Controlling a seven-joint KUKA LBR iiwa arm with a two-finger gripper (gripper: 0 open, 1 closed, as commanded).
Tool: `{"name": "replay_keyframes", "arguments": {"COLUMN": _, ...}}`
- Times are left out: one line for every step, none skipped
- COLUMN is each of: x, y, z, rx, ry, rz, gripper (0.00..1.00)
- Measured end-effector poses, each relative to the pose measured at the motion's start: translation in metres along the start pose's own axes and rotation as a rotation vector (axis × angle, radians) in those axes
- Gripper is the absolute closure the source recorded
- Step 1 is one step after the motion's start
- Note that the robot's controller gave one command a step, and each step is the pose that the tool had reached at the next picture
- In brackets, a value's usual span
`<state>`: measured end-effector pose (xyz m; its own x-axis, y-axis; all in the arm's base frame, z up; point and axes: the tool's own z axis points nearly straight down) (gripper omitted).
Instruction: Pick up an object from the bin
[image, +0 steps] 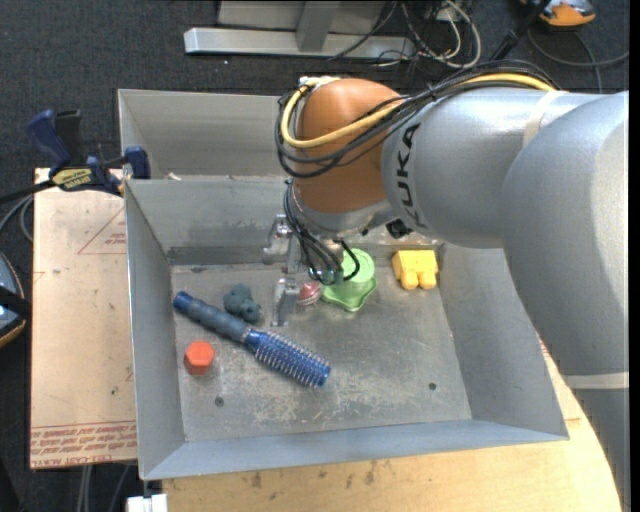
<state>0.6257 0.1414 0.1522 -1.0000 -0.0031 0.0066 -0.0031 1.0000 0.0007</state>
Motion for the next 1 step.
{"name": "replay_keyframes", "arguments": {"x": 0.0301, "y": 0.0487, "z": 0.0725, "rx": -0.004, "ry": -0.039, "rz": -0.316, "gripper": 0.0}}
